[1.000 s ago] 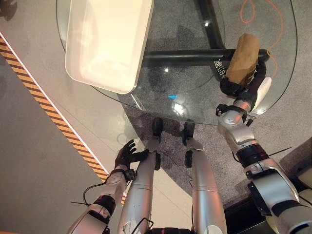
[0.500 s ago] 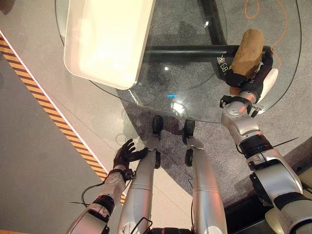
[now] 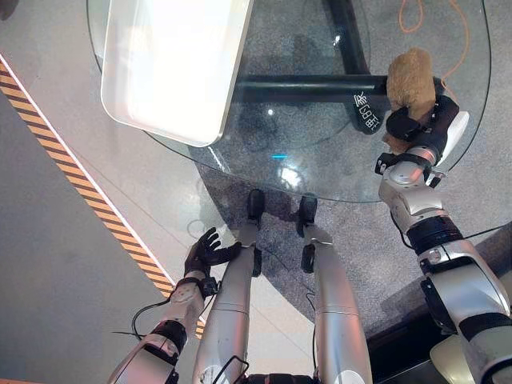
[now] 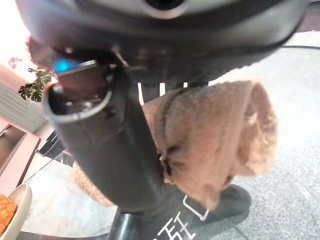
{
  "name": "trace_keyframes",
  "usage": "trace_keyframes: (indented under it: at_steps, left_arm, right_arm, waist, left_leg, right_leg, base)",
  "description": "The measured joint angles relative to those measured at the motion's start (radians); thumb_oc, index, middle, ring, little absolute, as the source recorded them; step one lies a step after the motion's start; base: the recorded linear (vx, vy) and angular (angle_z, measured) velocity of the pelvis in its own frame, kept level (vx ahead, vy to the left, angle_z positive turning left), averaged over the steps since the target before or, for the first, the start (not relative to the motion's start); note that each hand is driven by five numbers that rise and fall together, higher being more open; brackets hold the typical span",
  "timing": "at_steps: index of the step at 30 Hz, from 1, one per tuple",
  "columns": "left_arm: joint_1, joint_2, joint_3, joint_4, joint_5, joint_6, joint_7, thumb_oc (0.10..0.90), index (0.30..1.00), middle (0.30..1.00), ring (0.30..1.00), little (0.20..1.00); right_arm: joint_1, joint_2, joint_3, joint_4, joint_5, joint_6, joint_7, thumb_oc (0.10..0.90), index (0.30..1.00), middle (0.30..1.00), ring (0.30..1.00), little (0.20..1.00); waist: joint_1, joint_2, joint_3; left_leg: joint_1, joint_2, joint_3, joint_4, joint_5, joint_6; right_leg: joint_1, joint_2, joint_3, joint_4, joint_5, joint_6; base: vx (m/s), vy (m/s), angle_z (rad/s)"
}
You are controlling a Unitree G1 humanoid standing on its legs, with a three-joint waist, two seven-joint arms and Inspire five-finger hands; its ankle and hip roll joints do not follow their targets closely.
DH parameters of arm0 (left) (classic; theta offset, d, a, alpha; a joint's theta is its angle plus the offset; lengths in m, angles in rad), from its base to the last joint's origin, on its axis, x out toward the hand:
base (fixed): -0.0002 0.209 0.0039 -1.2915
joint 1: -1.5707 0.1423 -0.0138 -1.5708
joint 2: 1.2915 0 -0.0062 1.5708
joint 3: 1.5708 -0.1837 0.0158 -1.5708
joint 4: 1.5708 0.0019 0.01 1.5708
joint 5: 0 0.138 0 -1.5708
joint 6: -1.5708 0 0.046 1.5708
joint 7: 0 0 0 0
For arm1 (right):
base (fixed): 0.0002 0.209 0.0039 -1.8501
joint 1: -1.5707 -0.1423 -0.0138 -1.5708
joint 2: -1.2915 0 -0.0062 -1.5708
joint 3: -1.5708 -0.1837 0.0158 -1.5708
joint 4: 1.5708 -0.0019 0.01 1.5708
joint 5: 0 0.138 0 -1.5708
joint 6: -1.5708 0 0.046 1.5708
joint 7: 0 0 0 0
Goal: Wipe the table with a cloth and put it in the basket.
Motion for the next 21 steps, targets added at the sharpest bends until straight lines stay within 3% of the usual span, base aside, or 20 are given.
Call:
trace_keyframes:
  at_steps: [11,15,21]
  left_arm:
    - [-0.001,-0.004,0.000,0.018,-0.033,-0.009,-0.015,0.800,0.900,0.900,0.900,0.900]
    - [-0.001,-0.006,-0.001,0.023,-0.037,-0.023,-0.018,0.800,0.900,0.900,0.900,0.900]
    - [0.000,-0.005,-0.001,0.013,-0.039,-0.022,-0.017,0.800,0.900,0.900,0.900,0.900]
  right_arm:
    - [-0.004,0.011,0.000,-0.002,-0.004,-0.008,0.006,0.100,0.300,0.300,0.300,0.200]
    - [0.000,0.027,0.000,-0.023,-0.041,-0.003,-0.038,0.100,0.300,0.300,0.300,0.200]
    - [0.008,0.032,0.003,-0.080,-0.117,0.071,-0.080,0.100,0.300,0.300,0.300,0.200]
  waist:
    - [-0.004,0.000,0.000]
    - [-0.007,0.000,0.000]
    - [-0.003,0.001,0.000]
  left_leg:
    - [-0.001,-0.001,0.000,0.001,0.000,0.001]
    - [-0.004,-0.001,0.000,0.001,-0.001,0.001]
    - [-0.011,-0.002,0.000,0.003,0.000,0.000]
  right_leg:
    - [0.000,-0.001,0.000,0.001,0.000,0.000]
    - [-0.003,0.000,0.000,0.000,0.000,0.001]
    - [-0.008,-0.001,0.000,-0.004,0.002,0.005]
  base:
    - [0.01,0.019,0.00]
    - [0.01,0.042,0.00]
    - [0.00,0.051,0.00]
